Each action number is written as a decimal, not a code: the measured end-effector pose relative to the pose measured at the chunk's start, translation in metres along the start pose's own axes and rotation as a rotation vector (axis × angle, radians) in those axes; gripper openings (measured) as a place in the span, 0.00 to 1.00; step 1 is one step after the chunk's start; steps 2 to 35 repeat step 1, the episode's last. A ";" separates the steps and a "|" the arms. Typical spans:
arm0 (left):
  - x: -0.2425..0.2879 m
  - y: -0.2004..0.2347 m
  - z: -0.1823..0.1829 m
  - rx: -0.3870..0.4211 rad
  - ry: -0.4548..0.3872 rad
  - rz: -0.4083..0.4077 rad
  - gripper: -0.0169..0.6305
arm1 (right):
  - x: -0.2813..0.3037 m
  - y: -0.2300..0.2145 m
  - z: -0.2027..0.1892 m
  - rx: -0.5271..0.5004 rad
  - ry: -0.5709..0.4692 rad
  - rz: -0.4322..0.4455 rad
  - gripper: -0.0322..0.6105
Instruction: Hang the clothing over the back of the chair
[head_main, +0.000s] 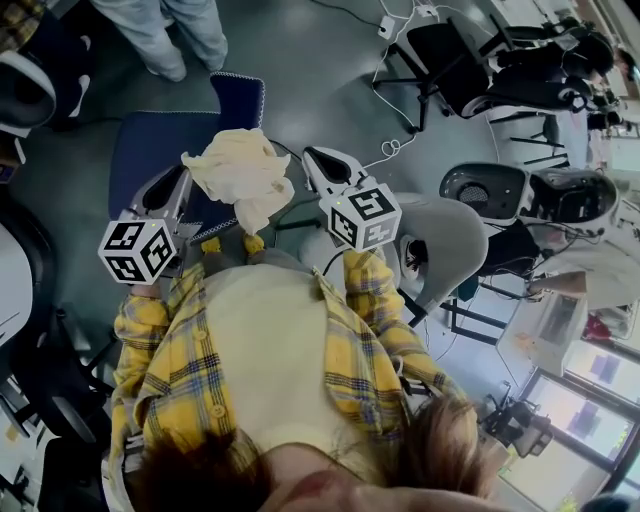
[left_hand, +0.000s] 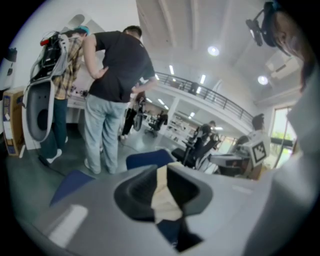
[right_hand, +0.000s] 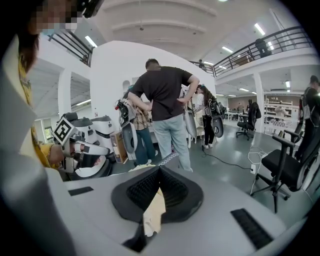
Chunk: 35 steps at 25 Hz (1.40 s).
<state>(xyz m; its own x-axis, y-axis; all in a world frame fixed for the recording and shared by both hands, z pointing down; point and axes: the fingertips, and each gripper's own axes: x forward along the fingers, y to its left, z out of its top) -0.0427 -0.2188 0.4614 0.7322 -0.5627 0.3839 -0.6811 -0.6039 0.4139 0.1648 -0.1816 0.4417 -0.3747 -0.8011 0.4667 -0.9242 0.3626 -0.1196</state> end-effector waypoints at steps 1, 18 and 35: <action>-0.002 0.001 0.000 -0.006 -0.001 0.003 0.12 | 0.000 0.000 0.000 0.001 -0.001 0.002 0.07; -0.002 0.001 0.000 -0.006 -0.001 0.003 0.12 | 0.000 0.000 0.000 0.001 -0.001 0.002 0.07; -0.002 0.001 0.000 -0.006 -0.001 0.003 0.12 | 0.000 0.000 0.000 0.001 -0.001 0.002 0.07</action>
